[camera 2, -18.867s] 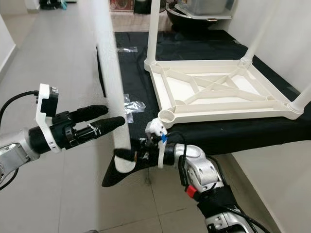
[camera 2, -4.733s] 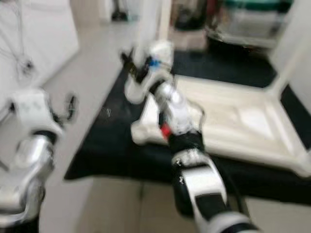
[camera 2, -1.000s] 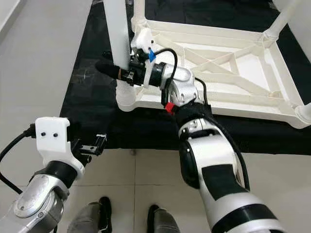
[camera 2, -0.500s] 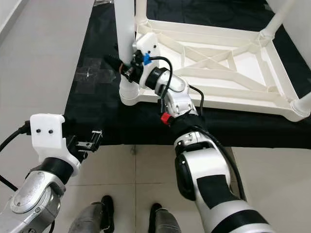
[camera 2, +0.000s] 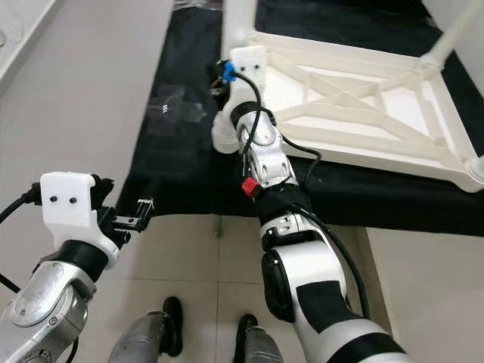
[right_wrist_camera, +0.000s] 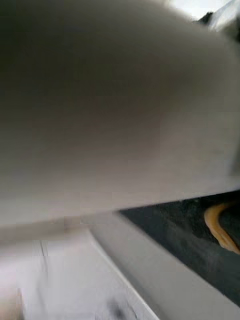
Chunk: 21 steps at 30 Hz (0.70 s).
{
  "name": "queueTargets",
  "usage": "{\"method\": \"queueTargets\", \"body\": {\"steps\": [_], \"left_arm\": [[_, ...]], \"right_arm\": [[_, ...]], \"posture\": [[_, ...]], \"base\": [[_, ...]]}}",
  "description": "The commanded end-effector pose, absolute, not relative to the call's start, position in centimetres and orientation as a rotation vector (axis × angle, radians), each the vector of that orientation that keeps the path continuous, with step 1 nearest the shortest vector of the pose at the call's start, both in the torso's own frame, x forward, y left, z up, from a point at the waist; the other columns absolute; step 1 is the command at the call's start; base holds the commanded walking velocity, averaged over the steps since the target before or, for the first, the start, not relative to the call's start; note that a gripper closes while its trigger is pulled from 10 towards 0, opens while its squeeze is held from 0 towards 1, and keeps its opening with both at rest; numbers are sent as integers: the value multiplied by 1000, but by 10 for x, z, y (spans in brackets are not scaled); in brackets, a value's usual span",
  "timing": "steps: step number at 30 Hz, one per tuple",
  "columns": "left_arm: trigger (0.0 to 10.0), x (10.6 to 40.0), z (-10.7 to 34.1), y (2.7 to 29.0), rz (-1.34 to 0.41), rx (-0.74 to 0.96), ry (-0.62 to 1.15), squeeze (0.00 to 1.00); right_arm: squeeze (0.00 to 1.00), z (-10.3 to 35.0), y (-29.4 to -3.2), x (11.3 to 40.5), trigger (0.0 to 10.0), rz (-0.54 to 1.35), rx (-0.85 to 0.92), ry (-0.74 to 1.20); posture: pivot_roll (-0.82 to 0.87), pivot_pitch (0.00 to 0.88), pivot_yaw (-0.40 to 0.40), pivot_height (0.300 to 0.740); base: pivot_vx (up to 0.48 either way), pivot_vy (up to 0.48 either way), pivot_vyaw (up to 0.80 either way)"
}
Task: Building children table
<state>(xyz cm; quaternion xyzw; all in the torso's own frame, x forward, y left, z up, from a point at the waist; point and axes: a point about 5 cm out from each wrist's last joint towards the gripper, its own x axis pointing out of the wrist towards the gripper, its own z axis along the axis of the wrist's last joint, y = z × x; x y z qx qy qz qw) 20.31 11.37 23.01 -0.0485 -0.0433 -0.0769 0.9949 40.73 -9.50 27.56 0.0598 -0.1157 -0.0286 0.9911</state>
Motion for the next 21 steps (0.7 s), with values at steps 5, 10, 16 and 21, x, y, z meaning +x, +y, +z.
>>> {"method": "queueTargets", "body": {"steps": [5,10,16,21], "left_arm": [[10000,203,227,115,-151,-91,-76,0],[10000,204,227,115,-152,-89,-76,0],[10000,204,228,115,-154,-85,-77,0],[10000,206,226,115,-150,-86,-75,0]], "right_arm": [[0,199,-97,394,10000,-388,187,70],[0,199,-84,387,10000,-509,188,67],[0,207,-62,382,10000,-580,145,69],[0,263,-48,389,10000,-333,293,-196]], "posture": [[169,340,-61,740],[177,340,-59,740],[184,342,-62,740],[172,330,-63,740]], "base": [[0,0,0],[0,0,0],[0,0,0],[0,0,0]]}}
